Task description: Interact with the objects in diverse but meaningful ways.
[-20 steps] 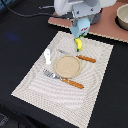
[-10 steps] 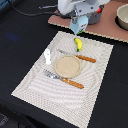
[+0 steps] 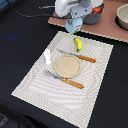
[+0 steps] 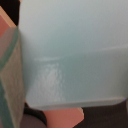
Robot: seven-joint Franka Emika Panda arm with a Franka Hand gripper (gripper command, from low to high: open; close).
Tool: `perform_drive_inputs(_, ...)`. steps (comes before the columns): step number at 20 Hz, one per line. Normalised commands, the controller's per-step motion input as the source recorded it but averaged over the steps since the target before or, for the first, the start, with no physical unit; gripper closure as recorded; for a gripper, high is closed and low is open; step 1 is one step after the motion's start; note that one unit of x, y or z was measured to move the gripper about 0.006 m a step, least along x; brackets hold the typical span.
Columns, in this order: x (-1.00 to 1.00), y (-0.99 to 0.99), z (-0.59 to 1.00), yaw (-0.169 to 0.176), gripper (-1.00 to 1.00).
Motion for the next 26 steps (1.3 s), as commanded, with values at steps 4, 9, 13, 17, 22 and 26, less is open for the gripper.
perform_drive_inputs(4,-0.97,0.0,-0.56,0.028,1.0)
perform_drive_inputs(9,-0.82,-0.03,-0.48,0.021,1.0)
perform_drive_inputs(13,-0.57,0.0,-0.37,0.009,1.0)
perform_drive_inputs(17,0.07,0.13,0.66,0.0,-1.0)
perform_drive_inputs(22,0.12,0.18,1.0,-0.002,-1.0)
perform_drive_inputs(26,0.0,0.03,0.96,0.005,-1.0)
